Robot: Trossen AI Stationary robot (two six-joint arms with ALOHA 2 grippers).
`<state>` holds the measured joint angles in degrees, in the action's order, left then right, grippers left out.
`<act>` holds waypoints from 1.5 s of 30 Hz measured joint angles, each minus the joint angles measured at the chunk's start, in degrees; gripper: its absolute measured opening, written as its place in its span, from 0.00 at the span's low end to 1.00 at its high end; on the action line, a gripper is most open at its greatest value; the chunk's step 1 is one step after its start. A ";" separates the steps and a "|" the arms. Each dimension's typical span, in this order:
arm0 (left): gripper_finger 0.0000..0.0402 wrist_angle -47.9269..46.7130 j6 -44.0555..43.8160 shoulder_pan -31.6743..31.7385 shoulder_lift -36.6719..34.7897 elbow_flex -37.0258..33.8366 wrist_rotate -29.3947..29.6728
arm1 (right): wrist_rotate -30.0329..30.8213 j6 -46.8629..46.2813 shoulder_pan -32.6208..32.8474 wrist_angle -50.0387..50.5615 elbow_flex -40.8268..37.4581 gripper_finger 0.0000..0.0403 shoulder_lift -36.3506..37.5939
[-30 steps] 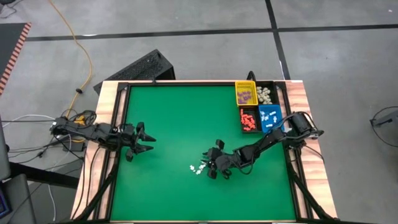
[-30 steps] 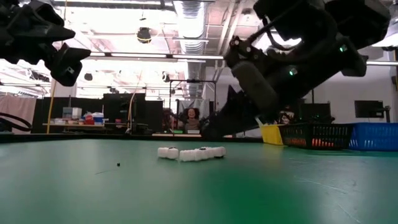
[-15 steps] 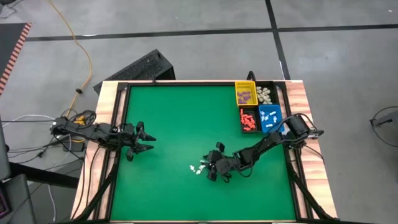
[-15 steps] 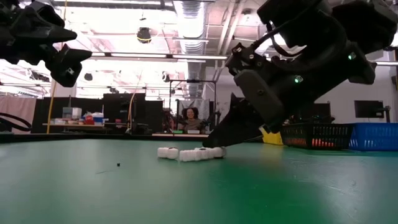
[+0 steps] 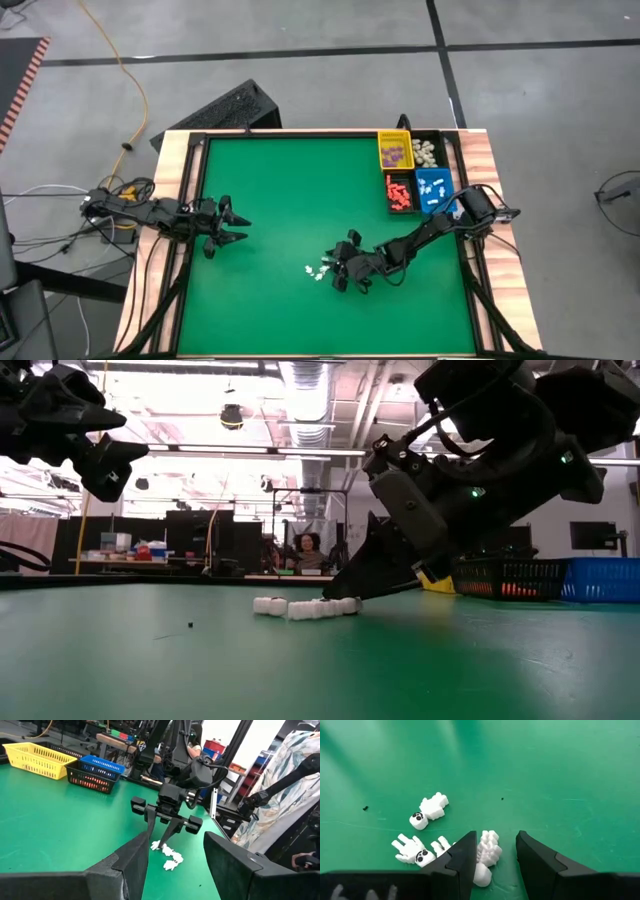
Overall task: Sort Halloween decoration
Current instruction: Put the white skeleton toy into the blue basket
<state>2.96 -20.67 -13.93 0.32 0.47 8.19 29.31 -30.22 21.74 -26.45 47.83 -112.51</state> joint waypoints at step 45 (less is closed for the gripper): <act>0.45 0.02 -1.63 -0.02 0.02 -0.04 0.19 | 25.04 -24.22 -1.17 39.66 0.44 0.05 21.33</act>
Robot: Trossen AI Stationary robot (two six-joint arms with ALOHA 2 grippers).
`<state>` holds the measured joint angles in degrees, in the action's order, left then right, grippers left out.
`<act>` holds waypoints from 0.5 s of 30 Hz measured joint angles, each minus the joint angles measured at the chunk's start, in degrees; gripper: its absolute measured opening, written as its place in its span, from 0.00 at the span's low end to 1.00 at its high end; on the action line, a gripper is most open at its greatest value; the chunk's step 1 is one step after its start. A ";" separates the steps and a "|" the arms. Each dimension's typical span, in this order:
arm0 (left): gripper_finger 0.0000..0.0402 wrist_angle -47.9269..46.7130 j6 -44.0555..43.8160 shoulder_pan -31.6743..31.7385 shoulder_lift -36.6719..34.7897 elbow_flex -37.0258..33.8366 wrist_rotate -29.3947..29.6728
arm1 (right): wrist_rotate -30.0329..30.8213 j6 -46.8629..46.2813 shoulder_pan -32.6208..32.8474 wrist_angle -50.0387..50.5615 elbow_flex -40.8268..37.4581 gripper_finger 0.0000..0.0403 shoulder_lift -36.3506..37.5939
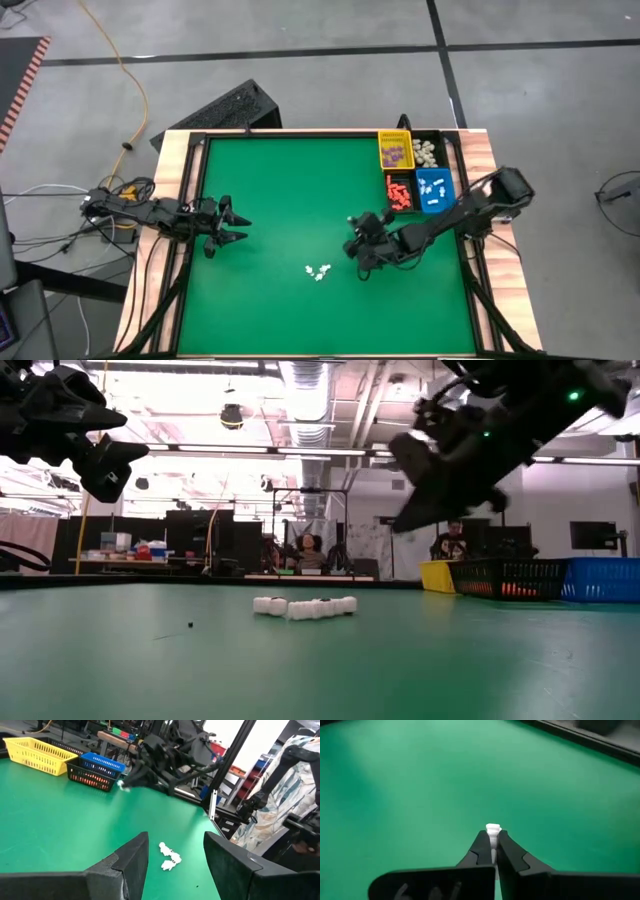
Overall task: Sort Halloween decoration
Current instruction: Put the white skeleton toy into the blue basket
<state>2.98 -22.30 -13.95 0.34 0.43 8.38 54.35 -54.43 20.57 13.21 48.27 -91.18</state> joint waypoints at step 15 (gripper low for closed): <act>0.45 0.03 -0.49 0.00 0.00 0.00 0.91 | 2.49 -44.47 -2.19 55.95 0.10 0.04 10.15</act>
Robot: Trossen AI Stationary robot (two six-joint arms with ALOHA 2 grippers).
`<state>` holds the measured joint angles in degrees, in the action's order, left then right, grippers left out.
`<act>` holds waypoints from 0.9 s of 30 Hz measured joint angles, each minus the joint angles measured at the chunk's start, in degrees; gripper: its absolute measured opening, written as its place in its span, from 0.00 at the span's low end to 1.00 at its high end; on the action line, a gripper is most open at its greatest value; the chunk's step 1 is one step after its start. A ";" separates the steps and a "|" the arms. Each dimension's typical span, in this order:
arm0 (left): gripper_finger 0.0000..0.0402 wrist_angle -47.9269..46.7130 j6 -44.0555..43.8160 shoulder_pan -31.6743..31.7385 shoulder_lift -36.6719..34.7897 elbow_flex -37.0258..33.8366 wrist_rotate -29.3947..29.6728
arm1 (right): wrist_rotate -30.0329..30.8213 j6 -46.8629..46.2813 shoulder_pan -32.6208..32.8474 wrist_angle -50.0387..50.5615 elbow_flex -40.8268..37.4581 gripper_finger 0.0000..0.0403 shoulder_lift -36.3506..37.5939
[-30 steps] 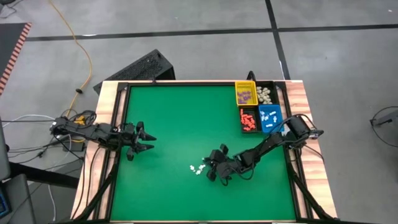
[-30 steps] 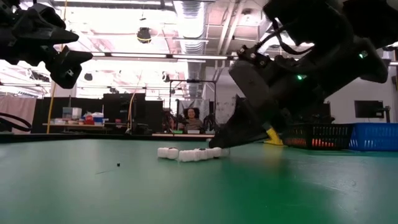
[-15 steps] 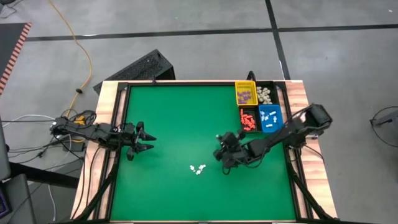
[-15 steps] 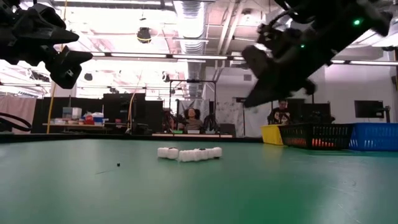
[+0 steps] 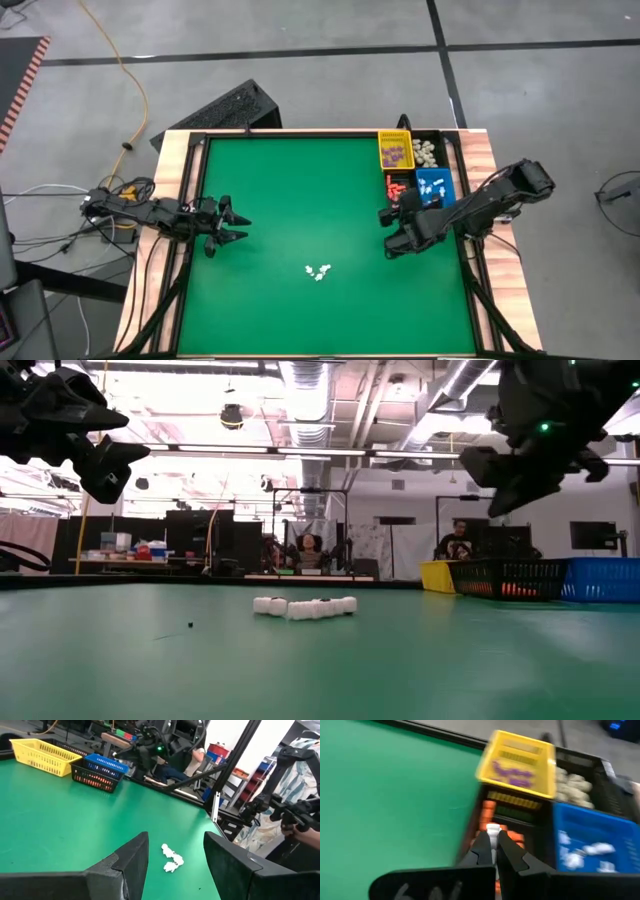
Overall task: Sort Halloween decoration
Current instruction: Put the white skeleton toy into the blue basket
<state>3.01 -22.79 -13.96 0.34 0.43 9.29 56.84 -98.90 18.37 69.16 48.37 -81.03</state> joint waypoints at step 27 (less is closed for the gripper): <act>0.45 0.19 0.64 0.02 0.00 -0.02 0.60 | -10.35 -15.40 -21.94 7.42 -8.38 0.23 -0.33</act>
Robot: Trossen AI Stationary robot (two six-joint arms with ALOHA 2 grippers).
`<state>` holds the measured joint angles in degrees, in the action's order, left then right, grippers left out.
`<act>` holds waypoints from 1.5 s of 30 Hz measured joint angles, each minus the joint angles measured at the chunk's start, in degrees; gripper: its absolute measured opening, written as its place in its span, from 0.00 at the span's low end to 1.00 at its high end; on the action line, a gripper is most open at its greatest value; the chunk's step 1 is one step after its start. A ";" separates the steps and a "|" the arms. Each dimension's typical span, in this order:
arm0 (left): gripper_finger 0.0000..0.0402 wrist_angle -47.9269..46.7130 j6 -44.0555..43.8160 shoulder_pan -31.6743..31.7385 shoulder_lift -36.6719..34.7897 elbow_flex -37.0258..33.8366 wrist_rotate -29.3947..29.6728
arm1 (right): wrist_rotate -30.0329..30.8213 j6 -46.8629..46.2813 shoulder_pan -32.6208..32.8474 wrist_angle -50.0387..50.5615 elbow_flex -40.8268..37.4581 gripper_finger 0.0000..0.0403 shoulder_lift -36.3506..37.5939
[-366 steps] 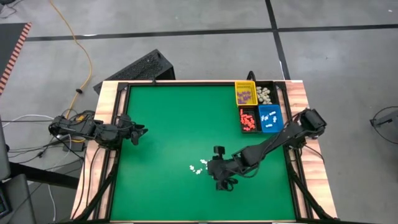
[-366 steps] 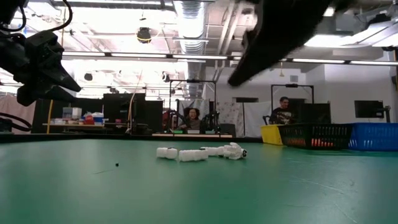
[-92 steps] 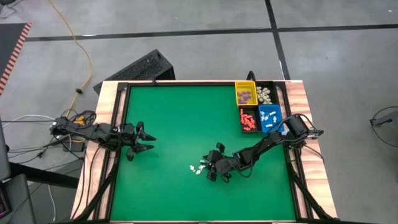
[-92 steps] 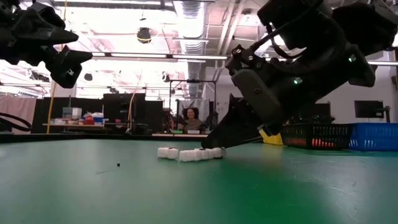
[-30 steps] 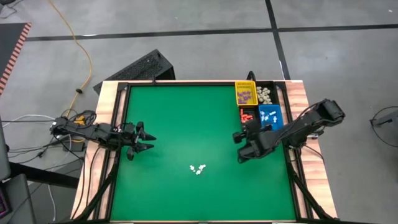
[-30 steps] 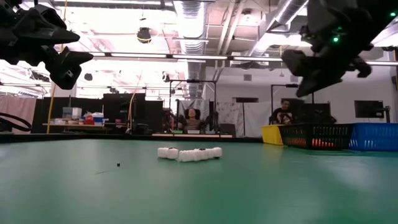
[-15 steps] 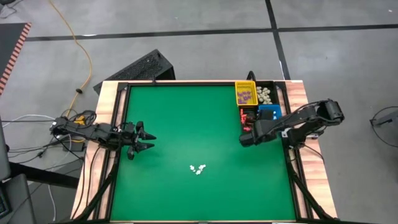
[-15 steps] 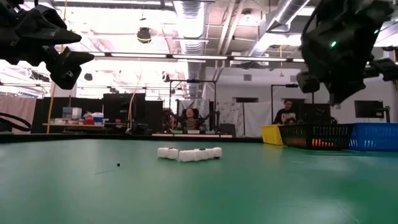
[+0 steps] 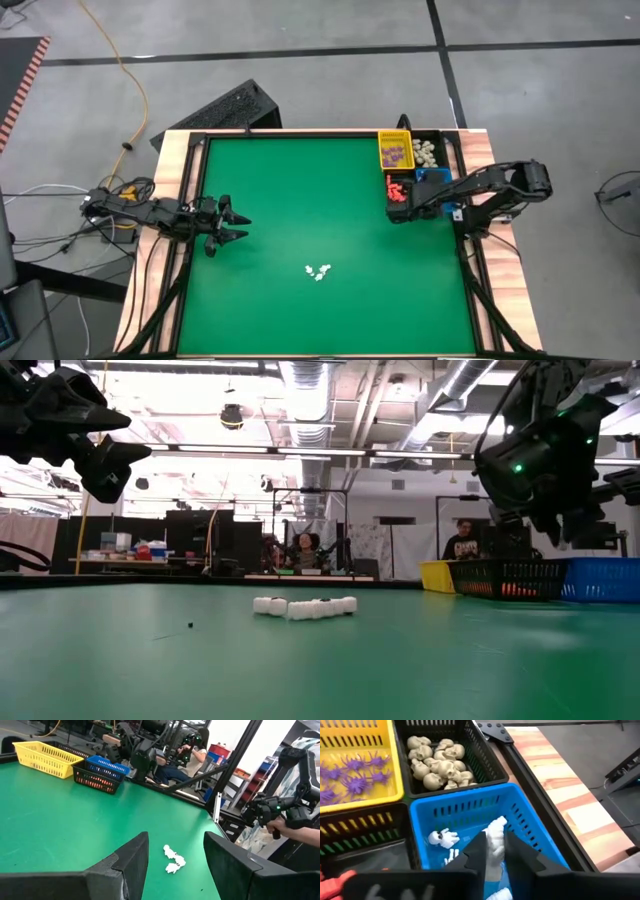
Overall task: Sort Halloween decoration
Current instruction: Put the white skeleton toy into the blue basket
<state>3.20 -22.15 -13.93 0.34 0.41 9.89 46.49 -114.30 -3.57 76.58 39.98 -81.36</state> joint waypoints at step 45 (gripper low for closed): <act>0.45 0.21 2.17 -0.01 0.02 0.01 1.55 | -46.57 108.55 18.79 -92.29 12.61 0.44 -23.56</act>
<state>3.41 -19.98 -13.95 0.36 0.42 11.44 -0.08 -5.75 15.22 -15.71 52.59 -104.92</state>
